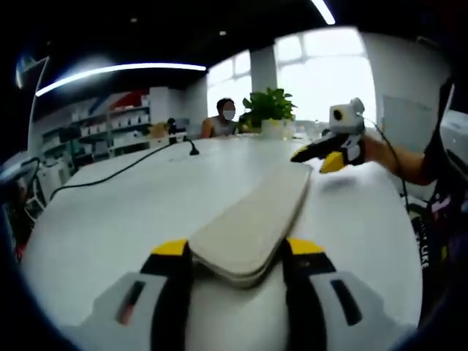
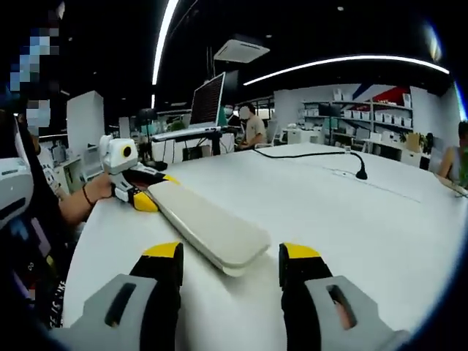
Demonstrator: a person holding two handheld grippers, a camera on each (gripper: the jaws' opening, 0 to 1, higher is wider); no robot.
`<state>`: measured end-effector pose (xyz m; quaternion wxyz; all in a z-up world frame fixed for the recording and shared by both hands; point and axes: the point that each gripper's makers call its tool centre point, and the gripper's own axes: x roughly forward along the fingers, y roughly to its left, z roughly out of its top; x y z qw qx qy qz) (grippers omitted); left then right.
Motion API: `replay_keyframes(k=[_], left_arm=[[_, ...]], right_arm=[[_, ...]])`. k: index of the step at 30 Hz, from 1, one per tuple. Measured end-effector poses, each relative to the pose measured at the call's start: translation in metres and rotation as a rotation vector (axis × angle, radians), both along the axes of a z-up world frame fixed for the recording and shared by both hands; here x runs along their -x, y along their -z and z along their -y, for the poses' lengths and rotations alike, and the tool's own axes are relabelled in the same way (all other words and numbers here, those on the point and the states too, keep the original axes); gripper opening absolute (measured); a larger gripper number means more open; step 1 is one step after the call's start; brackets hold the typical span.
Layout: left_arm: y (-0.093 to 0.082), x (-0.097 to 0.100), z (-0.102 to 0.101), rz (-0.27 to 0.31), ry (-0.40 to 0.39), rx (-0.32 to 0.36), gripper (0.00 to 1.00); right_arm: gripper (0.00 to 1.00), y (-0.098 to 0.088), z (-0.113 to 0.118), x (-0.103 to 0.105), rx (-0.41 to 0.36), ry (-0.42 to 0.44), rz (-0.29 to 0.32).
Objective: Arrange the utensils inside the cutlery case until each visible utensil rests in its matching compartment.
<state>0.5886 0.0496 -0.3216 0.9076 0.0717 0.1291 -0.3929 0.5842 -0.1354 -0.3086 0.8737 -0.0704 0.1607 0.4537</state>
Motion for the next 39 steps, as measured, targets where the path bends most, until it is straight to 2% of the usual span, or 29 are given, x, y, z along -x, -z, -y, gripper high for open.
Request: replay_keyframes(k=[2, 10, 13, 23, 27, 31, 33, 34, 39], left_arm=[[0.000, 0.000, 0.000, 0.001, 0.000, 0.000, 0.53], [0.000, 0.001, 0.002, 0.002, 0.001, 0.002, 0.53], [0.000, 0.001, 0.002, 0.002, 0.001, 0.003, 0.53], [0.000, 0.001, 0.002, -0.012, -0.014, 0.008, 0.54], [-0.001, 0.003, 0.003, -0.008, -0.022, 0.004, 0.54], [-0.006, 0.005, 0.006, -0.013, -0.014, 0.035, 0.54], [-0.016, 0.007, 0.009, -0.013, -0.004, 0.113, 0.54], [-0.017, 0.007, 0.006, -0.010, -0.005, 0.106, 0.54], [-0.018, 0.008, 0.013, -0.009, -0.002, 0.098, 0.54]], right_arm=[[0.54, 0.004, -0.003, 0.000, 0.019, -0.008, 0.003], [0.50, 0.014, -0.006, -0.009, 0.011, -0.005, -0.009], [0.45, 0.014, -0.007, -0.010, 0.026, -0.012, 0.006], [0.45, 0.017, -0.010, -0.008, 0.018, -0.002, -0.007], [0.44, 0.018, -0.010, -0.006, 0.050, 0.001, 0.023], [0.44, 0.017, -0.007, -0.003, 0.044, 0.012, 0.015], [0.44, 0.017, -0.005, -0.002, 0.047, 0.017, 0.019], [0.44, 0.013, -0.005, -0.001, 0.016, 0.022, 0.012], [0.44, 0.010, -0.001, 0.001, 0.028, 0.028, 0.032]])
